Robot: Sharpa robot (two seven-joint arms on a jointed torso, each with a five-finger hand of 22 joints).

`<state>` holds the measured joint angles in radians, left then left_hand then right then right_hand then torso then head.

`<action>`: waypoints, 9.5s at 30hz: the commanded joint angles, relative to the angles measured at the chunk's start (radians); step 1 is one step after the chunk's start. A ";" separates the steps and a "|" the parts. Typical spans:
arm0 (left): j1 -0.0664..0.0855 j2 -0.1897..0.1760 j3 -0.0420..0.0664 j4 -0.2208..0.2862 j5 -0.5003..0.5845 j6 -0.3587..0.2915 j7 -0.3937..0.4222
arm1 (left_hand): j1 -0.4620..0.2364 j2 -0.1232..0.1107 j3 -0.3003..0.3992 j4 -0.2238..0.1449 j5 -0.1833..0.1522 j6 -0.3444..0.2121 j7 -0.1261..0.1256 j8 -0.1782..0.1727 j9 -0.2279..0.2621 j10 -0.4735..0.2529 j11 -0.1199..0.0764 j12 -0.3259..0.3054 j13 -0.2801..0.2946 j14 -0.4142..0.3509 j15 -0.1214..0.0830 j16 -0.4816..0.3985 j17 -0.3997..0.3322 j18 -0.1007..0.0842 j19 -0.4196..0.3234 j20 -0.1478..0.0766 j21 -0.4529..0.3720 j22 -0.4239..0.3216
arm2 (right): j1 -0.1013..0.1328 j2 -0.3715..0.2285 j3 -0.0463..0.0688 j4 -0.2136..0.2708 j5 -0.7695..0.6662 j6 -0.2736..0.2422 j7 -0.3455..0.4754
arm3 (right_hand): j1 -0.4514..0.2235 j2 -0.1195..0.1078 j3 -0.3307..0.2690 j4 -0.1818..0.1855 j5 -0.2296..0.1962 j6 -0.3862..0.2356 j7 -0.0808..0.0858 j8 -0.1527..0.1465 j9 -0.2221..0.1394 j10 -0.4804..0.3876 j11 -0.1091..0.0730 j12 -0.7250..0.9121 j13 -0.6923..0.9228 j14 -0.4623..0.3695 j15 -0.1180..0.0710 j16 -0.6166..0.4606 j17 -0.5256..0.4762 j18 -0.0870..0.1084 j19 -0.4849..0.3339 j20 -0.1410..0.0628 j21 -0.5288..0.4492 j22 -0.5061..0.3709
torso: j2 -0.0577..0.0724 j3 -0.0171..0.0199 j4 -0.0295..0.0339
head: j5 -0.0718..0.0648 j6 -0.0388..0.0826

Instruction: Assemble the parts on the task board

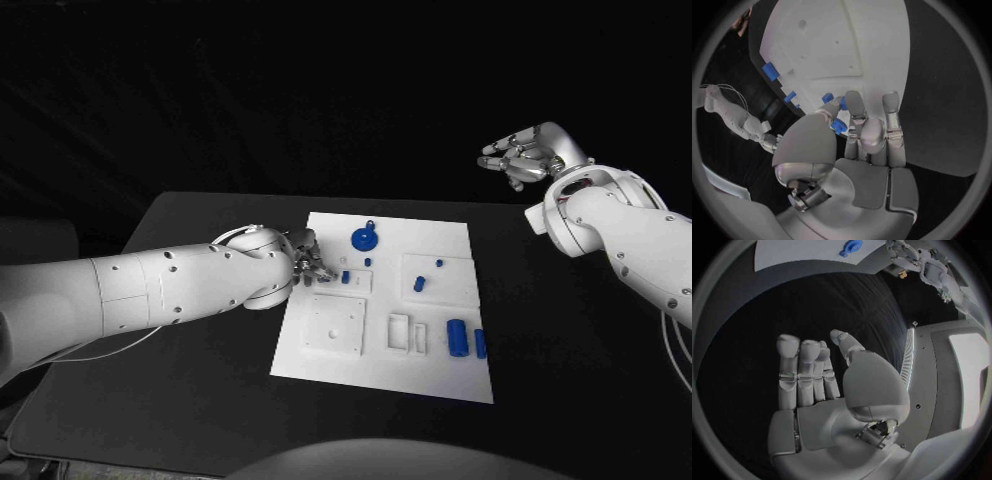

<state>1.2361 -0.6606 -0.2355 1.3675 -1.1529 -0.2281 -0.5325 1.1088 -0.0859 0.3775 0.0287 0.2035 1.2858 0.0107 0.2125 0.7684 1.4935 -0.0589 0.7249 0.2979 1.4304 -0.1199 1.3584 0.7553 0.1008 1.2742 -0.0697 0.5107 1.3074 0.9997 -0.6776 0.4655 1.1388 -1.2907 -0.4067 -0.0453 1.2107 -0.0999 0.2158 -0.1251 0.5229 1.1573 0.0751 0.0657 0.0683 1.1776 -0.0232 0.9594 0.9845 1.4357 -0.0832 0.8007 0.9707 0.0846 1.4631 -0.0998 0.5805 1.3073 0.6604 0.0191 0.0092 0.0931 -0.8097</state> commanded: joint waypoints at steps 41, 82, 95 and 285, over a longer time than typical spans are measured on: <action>-0.004 0.007 -0.005 -0.013 0.014 0.032 -0.006 | 0.053 -0.100 -0.227 0.242 -0.100 0.084 -0.065 -0.005 -0.009 0.021 -0.028 -0.012 -0.014 0.000 -0.009 -0.017 -0.019 -0.022 0.005 -0.017 -0.016 0.017 | 0.000 -0.001 0.000 0.000 0.002 0.008 0.011 | -0.002 -0.012 0.002 0.011 0.004 -0.007 0.002 -0.003 -0.002 -0.006 0.002 -0.003 -0.001 -0.007 0.000 0.003 0.000 0.007 0.036 -0.001 0.000 0.067 | 0.000 -0.0001 0.0007 | -0.005 0.003; 0.019 -0.015 -0.005 0.008 0.119 0.042 0.037 | 0.118 0.063 -0.180 -0.020 0.234 -0.025 -0.026 -0.111 -0.148 0.020 -0.012 -0.085 -0.030 -0.030 -0.004 -0.078 -0.127 -0.053 -0.001 -0.044 -0.060 0.017 | -0.004 -0.001 0.000 -0.003 0.003 0.012 0.009 | 0.000 -0.013 0.002 0.012 0.005 -0.009 0.003 -0.003 -0.002 -0.006 0.003 -0.003 -0.002 -0.007 0.001 0.004 0.000 0.007 0.036 -0.001 0.000 0.067 | 0.000 0.0006 -0.0001 | 0.001 0.011; 0.029 -0.058 0.041 0.013 0.301 0.078 0.233 | 0.100 0.143 -0.122 -0.122 0.220 -0.045 -0.011 -0.127 -0.102 0.018 -0.007 -0.108 -0.041 -0.049 0.001 -0.097 -0.178 -0.054 -0.010 -0.047 -0.070 0.015 | -0.015 -0.009 0.000 0.044 0.010 0.026 0.018 | 0.008 -0.013 0.008 0.001 0.003 -0.010 0.005 -0.003 -0.002 -0.007 0.004 -0.003 -0.001 -0.009 0.001 0.000 -0.002 0.007 0.034 -0.001 -0.004 0.066 | -0.001 0.0009 -0.0006 | -0.002 0.027; 0.057 -0.085 0.070 -0.014 0.900 0.444 0.650 | 0.053 0.176 -0.323 -0.063 -0.082 -0.182 0.048 -0.104 -0.533 -0.087 0.025 -0.235 -0.036 -0.179 0.033 -0.133 -0.304 -0.085 -0.058 -0.036 -0.189 0.013 | -0.111 -0.026 -0.155 0.467 -0.201 0.015 0.019 | 0.002 0.059 0.073 -0.014 -0.299 0.129 -0.046 -0.002 0.003 0.025 -0.022 -0.006 0.012 0.001 -0.016 -0.002 0.006 -0.017 0.038 -0.020 0.001 0.067 | 0.000 -0.0045 -0.0002 | -0.013 0.130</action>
<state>1.2928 -0.7480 -0.1661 1.3511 -0.2748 0.1996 0.1021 1.1531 0.0926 0.0553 -0.0303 0.1268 1.0978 0.0595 0.1037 0.2366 1.4130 -0.0356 0.4865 0.2613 1.2557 -0.0875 1.2191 0.4505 0.0224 1.2188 -0.1107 0.3248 1.3077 0.8897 -0.7046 0.3100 1.6051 -1.4915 -0.4028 -0.0237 1.2096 -0.0442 0.2878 -0.1439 0.2209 1.2561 0.0543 0.0610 0.0655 1.1977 -0.0428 0.9556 0.9962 1.4295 -0.0979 0.8044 0.9758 0.0844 1.4667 -0.1106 0.5884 1.3074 0.6604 0.0145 0.0096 0.0785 -0.6797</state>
